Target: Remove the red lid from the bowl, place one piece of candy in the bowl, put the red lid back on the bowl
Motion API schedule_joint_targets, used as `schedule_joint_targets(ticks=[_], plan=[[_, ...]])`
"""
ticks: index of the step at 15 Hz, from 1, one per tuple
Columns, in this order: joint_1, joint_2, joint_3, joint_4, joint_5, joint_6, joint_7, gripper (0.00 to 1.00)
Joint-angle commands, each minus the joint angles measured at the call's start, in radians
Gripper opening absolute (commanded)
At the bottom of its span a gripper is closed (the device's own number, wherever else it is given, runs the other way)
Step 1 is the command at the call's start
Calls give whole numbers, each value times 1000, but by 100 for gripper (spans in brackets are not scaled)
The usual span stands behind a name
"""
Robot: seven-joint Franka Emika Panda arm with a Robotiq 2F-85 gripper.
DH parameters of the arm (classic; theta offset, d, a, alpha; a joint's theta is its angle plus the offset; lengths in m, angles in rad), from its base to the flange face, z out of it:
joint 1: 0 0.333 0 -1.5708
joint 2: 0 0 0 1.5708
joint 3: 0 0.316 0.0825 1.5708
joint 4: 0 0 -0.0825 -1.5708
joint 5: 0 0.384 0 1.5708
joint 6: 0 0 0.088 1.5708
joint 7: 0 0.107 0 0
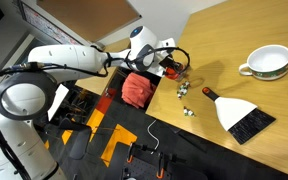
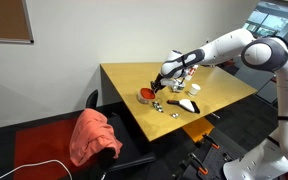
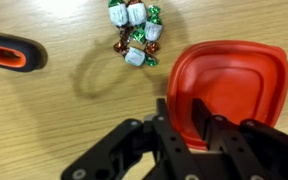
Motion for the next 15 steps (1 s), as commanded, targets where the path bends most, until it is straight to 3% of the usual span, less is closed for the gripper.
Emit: schedule_joint_targets(ticks=[1, 6, 15], plan=[[-5, -12, 10, -16, 2, 25, 4, 62], [-10, -17, 20, -24, 12, 54, -4, 100], [-30, -29, 55, -42, 33, 75, -28, 100]])
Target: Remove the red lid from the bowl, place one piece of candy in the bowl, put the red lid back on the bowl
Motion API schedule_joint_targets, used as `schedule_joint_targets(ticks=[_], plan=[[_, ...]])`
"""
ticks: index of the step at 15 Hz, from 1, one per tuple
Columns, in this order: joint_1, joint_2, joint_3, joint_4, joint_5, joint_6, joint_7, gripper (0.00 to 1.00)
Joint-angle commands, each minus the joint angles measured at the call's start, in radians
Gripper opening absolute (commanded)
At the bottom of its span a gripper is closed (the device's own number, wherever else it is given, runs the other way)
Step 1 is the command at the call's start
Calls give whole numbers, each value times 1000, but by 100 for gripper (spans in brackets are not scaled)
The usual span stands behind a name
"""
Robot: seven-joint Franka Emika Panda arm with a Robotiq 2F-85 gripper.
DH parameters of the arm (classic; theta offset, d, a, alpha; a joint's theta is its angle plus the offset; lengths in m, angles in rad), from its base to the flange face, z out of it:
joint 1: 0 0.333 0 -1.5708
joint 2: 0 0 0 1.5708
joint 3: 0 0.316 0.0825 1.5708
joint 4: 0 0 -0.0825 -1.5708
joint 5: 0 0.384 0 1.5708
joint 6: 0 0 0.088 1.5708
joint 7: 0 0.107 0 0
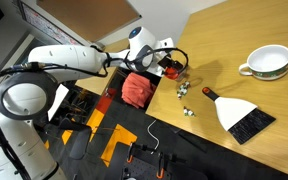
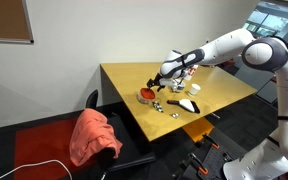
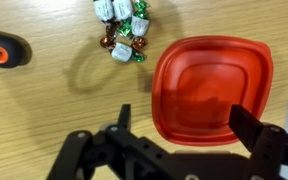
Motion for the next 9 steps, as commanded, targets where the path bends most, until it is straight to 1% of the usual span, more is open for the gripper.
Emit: schedule_joint_targets(ticks=[1, 9], plan=[[-24, -39, 32, -48, 24, 49, -31, 100], [-26, -92, 45, -74, 15, 30, -43, 100]])
